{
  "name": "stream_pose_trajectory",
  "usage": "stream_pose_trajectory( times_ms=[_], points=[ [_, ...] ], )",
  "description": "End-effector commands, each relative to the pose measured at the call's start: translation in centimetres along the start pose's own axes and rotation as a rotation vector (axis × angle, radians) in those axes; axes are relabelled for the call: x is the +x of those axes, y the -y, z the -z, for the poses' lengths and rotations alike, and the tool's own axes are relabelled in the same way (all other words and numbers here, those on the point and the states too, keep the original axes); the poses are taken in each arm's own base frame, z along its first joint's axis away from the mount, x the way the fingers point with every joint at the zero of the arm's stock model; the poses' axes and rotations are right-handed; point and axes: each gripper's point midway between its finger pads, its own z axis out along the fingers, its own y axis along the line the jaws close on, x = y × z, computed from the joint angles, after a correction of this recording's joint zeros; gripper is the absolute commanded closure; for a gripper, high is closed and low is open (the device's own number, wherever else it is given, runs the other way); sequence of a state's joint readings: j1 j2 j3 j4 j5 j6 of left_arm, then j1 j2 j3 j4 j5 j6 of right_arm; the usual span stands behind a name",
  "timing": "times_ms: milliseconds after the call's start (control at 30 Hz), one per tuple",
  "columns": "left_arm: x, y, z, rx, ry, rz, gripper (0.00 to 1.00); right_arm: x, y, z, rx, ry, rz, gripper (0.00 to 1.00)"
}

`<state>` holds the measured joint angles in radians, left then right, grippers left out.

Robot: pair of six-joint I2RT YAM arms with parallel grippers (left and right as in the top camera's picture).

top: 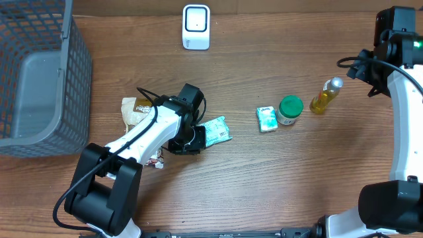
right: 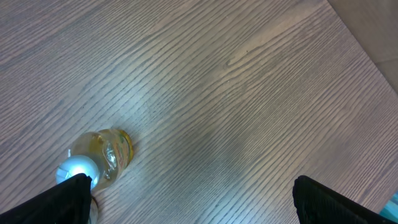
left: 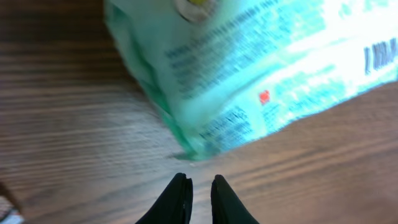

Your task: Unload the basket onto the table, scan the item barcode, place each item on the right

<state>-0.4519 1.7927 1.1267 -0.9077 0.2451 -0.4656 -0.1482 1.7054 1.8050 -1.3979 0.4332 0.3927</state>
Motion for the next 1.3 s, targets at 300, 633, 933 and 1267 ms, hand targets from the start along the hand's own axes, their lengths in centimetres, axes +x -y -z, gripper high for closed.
stream_pose_trajectory(
  times_ms=[300, 633, 933, 1267],
  points=[
    [0.3, 2.2, -0.2, 0.015, 0.008, 0.011, 0.96, -0.3, 0.0, 0.2, -0.003, 0.011, -0.012, 0.0],
    [-0.5, 1.3, -0.5, -0.111, 0.1, 0.051, 0.96, -0.3, 0.0, 0.2, -0.003, 0.011, -0.012, 0.0],
    [-1.7, 1.3, -0.4, -0.123, 0.161, 0.061, 0.96, -0.3, 0.0, 0.2, -0.003, 0.011, -0.012, 0.0],
    [-0.3, 2.5, -1.0, -0.067, 0.086, 0.059, 0.96, -0.3, 0.0, 0.2, -0.003, 0.011, -0.012, 0.0]
  ],
)
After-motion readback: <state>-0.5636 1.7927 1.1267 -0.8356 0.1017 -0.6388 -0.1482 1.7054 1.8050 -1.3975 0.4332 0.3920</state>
